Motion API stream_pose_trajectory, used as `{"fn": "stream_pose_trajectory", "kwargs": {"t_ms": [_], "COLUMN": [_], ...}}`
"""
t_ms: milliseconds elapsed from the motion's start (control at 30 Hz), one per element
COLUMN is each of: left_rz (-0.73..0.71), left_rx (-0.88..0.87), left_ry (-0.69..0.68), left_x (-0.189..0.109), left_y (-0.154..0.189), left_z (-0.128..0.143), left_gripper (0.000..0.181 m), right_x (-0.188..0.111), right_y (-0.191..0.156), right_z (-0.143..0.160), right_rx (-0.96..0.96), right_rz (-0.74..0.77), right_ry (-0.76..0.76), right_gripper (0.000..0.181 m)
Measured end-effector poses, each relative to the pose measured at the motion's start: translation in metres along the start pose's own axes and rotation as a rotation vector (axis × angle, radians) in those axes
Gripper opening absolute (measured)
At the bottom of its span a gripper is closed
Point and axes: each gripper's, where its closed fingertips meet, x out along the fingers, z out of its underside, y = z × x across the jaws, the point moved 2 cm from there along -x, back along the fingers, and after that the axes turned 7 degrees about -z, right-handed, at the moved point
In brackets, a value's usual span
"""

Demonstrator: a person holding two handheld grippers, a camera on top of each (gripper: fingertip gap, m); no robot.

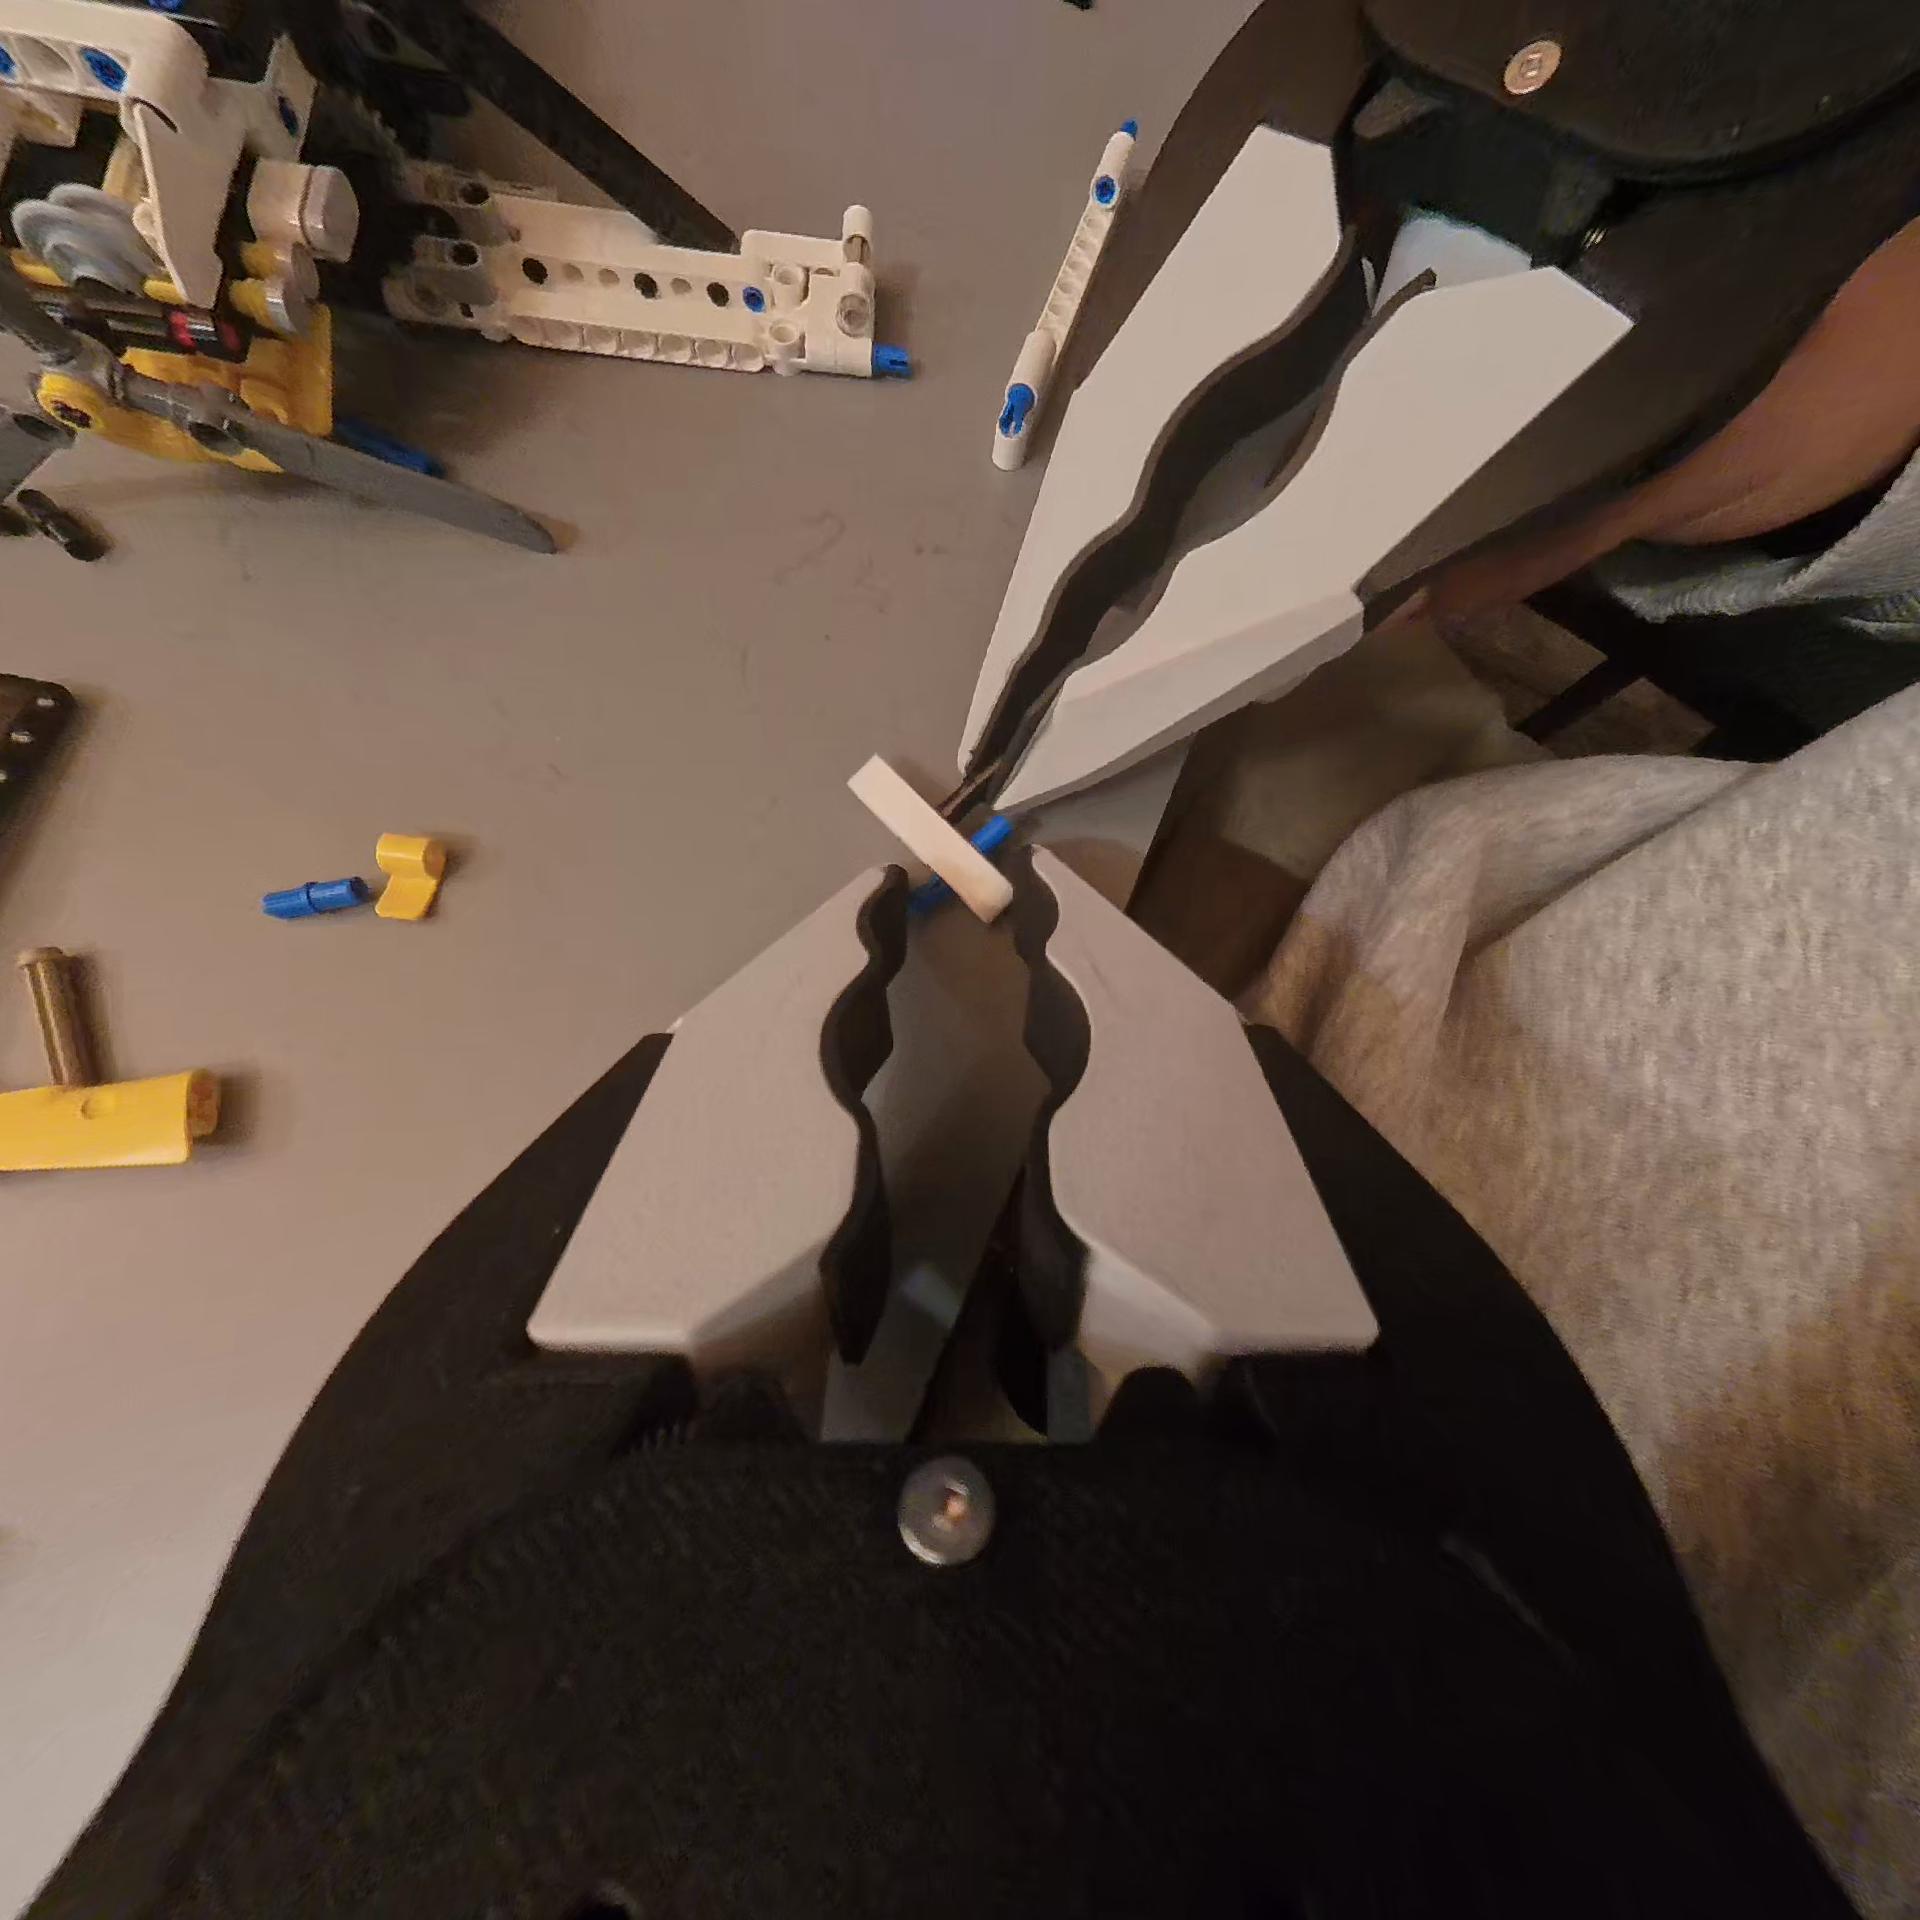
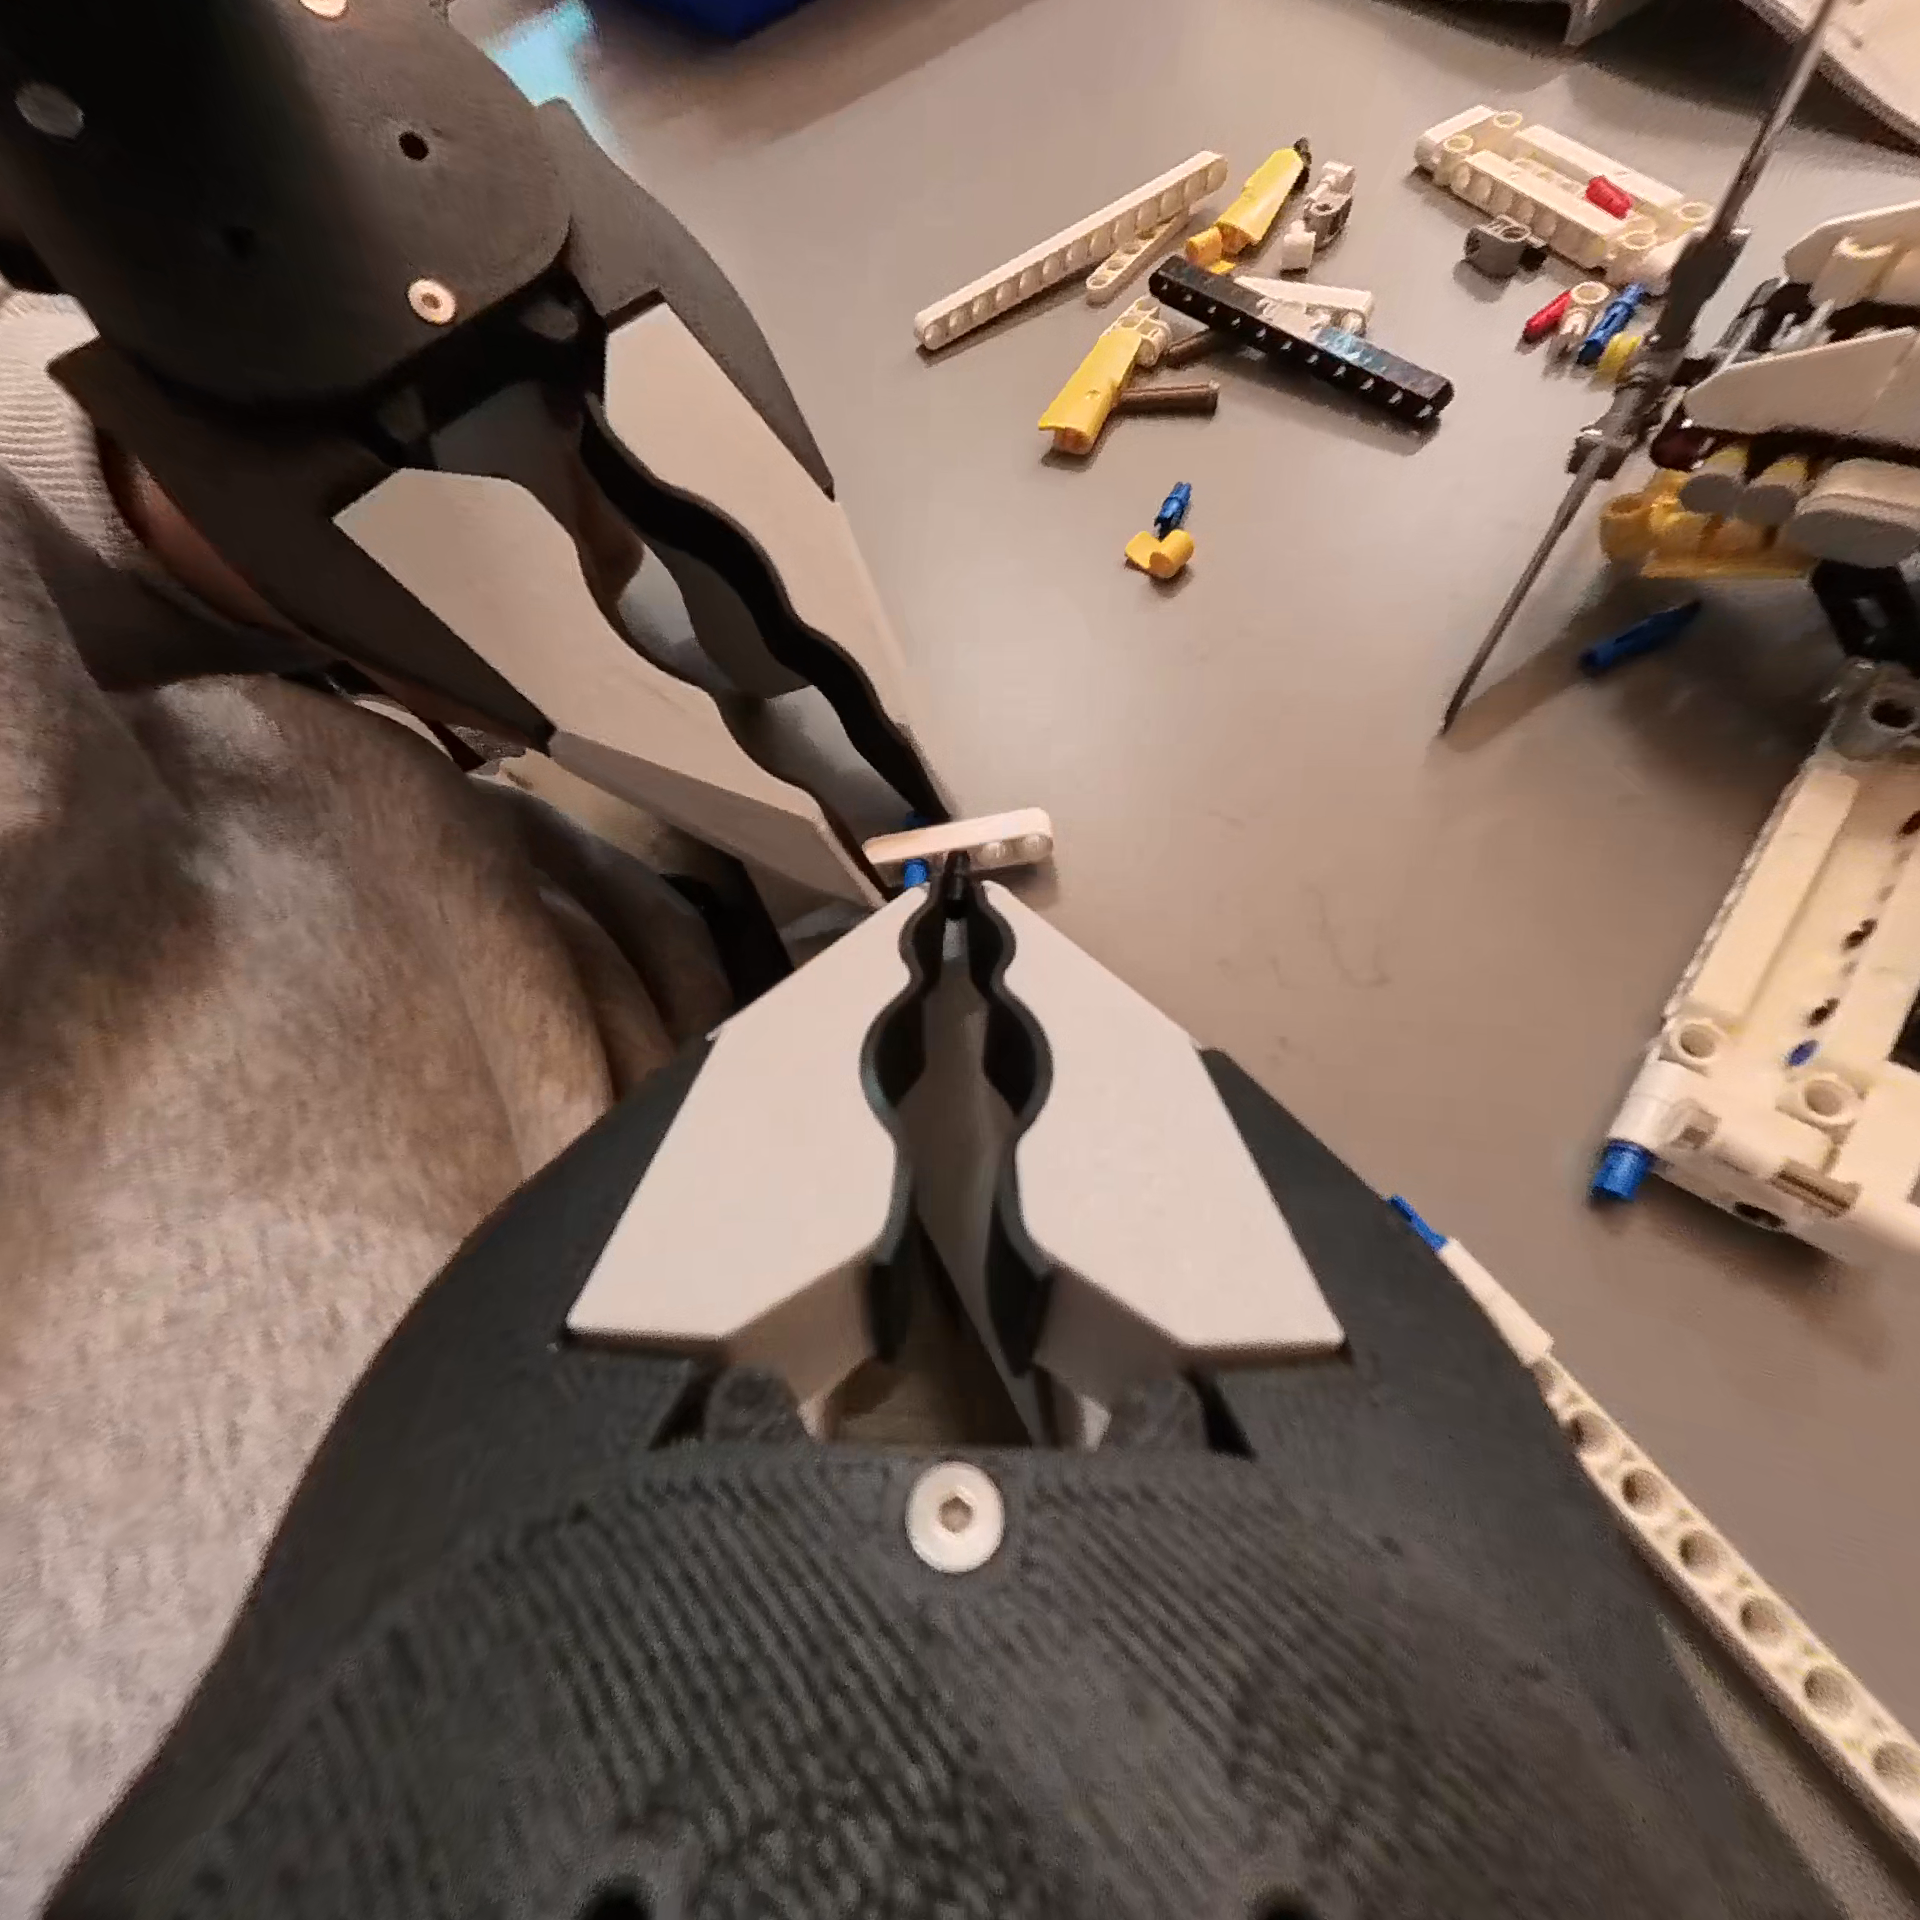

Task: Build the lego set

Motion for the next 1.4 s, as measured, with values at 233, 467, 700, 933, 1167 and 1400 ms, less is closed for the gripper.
{"fn": "stream_pose_trajectory", "kwargs": {"t_ms": [233,467,700,933,1167,1400], "left_rz": [0.01,0.046,0.136,0.17,0.189,0.206], "left_rx": [0.025,-0.01,-0.07,-0.119,-0.134,-0.165], "left_ry": [0.013,0.049,0.074,0.066,0.055,0.049], "left_x": [-0.0004,-0.0029,-0.0069,-0.0075,-0.0071,-0.0069], "left_y": [0.0009,0.001,0.0024,0.0015,0.0018,0.0002], "left_z": [-0.0004,-0.0022,-0.0034,-0.0036,-0.0036,-0.0042], "left_gripper": [0.021,0.02,0.018,0.015,0.014,0.013], "right_x": [-0.0002,-0.001,-0.001,0.0001,0.0,0.001], "right_y": [-0.0022,-0.0025,-0.0015,-0.0036,-0.0015,-0.0015], "right_z": [-0.001,-0.0031,-0.0018,-0.0029,-0.008,-0.0063], "right_rx": [-0.084,-0.125,-0.151,-0.152,-0.178,-0.172], "right_rz": [-0.01,-0.052,-0.112,-0.157,-0.15,-0.171], "right_ry": [-0.072,-0.107,-0.119,-0.122,-0.146,-0.153], "right_gripper": [0.003,0.003,0.003,0.003,0.003,0.003]}}
